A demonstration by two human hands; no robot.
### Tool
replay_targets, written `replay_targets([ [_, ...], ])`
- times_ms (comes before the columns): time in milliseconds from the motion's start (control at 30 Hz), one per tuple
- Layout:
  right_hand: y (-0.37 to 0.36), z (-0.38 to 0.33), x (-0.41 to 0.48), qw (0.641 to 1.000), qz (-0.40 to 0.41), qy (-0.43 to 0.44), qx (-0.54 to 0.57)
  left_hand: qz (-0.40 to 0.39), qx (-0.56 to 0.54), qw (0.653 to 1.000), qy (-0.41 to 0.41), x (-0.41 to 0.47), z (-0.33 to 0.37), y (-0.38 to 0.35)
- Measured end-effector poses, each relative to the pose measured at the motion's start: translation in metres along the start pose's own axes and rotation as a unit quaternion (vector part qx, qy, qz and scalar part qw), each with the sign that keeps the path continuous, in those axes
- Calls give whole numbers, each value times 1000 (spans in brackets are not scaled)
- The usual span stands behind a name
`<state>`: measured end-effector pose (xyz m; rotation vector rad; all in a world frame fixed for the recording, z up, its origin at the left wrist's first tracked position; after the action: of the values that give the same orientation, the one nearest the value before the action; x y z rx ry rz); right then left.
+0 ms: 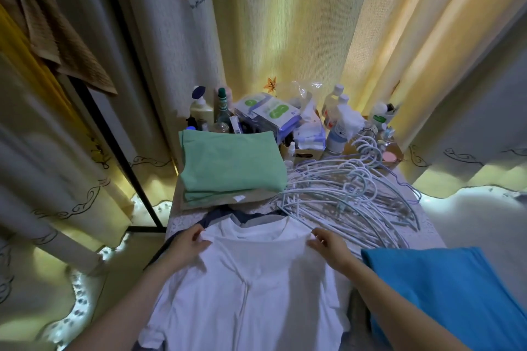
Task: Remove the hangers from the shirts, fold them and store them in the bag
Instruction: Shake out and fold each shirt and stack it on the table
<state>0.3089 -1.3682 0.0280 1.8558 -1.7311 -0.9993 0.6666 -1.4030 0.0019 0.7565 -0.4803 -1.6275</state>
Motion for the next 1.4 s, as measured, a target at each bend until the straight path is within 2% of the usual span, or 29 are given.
replay_targets([
  [100, 22, -8, -6, 998, 14, 42, 35, -48, -79, 996, 0, -9, 10, 32],
  [300, 94, -68, -5, 992, -8, 123, 26, -65, -67, 993, -72, -19, 77, 120],
  [433, 138, -123, 25, 984, 31, 177, -7, -1, -78, 990, -114, 4, 126, 169],
  [500, 153, -147, 59, 978, 99, 181, -15, 102, -96, 982, -124, 30, 147, 187],
  [567, 158, -164, 92, 975, 170, 140, -30, 220, -114, 963, -109, 50, 162, 193],
  [600, 153, -167, 103, 975, 183, 125, -33, 244, -123, 957, -95, 56, 163, 188],
  [700, 125, -158, 106, 976, 196, 88, -36, 253, -84, 963, -36, 57, 139, 158],
  [800, 89, -114, 81, 977, 210, 7, 19, 275, -41, 960, 27, 32, 83, 125],
  [900, 44, -47, 50, 980, 152, -122, 41, 255, -76, 953, 147, -3, 16, 86],
  [1000, -2, 2, 15, 971, 65, -215, 87, 144, -67, 957, 242, -28, -35, 41],
  [1100, -35, 18, 1, 963, 33, -247, 99, 57, -113, 952, 279, -35, -57, 5],
  [1400, -61, 12, 5, 947, 62, -300, 99, 74, -248, 906, 334, -33, -40, -24],
])
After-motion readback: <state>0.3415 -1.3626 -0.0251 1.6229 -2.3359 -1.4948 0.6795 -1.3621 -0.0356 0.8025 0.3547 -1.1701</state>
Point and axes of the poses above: each hand's wrist, its own x-axis towards the middle knuckle, its own y-axis out of the back of the hand, z = x × y, the point moved 3 cm from there along x, towards the middle knuckle, and after that the axes turned 6 degrees about z, right-handed, at the moved point
